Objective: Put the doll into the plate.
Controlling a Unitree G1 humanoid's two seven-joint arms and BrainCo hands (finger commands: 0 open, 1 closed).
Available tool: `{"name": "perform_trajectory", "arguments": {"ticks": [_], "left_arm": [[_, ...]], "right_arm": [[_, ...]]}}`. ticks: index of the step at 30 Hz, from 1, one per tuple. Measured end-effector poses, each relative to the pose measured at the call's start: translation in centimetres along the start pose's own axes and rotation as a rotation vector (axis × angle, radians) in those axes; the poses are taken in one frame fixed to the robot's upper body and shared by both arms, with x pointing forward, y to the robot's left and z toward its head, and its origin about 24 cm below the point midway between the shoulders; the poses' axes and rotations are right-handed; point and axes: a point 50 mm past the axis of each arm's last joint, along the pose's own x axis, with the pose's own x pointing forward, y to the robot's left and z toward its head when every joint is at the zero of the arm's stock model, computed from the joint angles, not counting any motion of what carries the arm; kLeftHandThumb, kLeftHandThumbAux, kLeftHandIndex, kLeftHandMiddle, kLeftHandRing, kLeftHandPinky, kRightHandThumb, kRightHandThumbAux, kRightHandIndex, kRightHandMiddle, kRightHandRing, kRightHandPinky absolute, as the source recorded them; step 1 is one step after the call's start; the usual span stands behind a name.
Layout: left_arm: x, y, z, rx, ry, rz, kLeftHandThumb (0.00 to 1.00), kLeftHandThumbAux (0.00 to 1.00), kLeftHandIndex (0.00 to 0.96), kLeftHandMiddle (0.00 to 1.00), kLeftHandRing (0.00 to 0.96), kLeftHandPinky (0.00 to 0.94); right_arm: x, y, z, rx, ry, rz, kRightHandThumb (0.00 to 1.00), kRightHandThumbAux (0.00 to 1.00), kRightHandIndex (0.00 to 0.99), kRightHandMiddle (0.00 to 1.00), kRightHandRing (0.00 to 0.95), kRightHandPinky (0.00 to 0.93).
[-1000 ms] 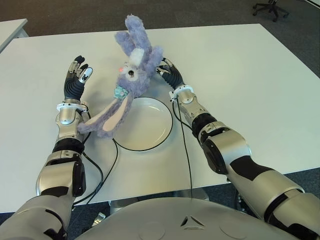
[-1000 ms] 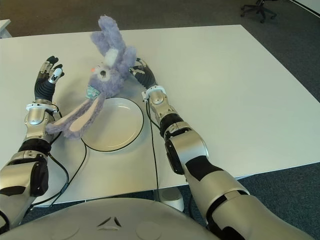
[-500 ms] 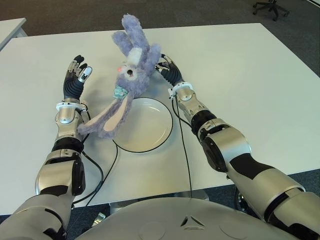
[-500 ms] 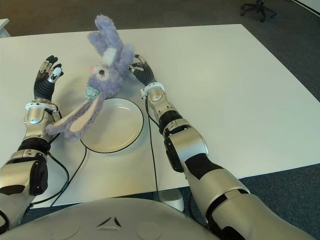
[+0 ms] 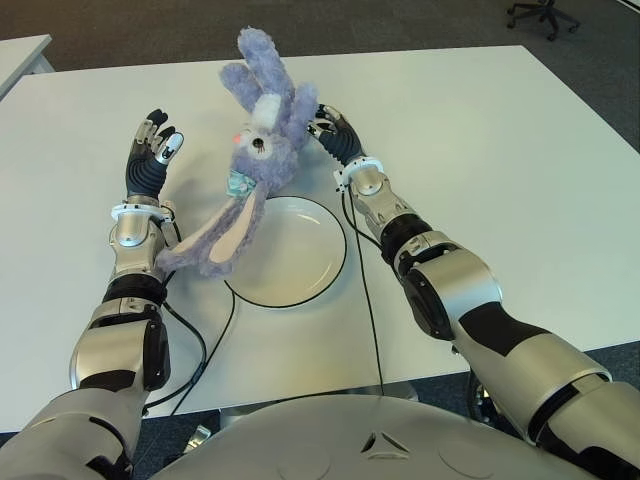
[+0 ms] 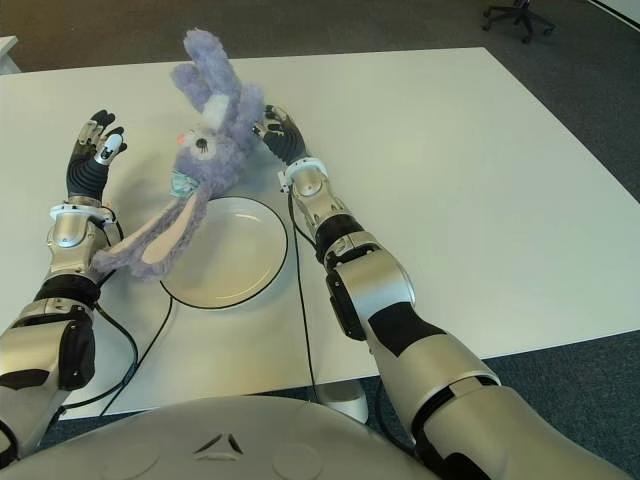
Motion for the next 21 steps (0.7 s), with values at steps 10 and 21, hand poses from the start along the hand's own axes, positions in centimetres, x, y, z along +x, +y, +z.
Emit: {"name": "perform_trajectory", "arguments": {"ticks": [10,21], "left_arm": [[0.02,0.00,0.03,0.000,-0.001,0.000,0.000,0.444,0.000,0.074,0.094,0.120],[0.02,0.00,0.03,0.000,-0.001,0.000,0.000,0.450,0.000,0.078,0.101,0.131]], "right_arm": [[0.02,-0.06,0.08,-0.010,-0.004,-0.025,0.576,0.474,0.146,0.162,0.178,0.229],[0.05,-0.04,0.21,-0.023,-0.008,-0.038,0.529,0.461,0.131,0.148,0.163,0.209]]}}
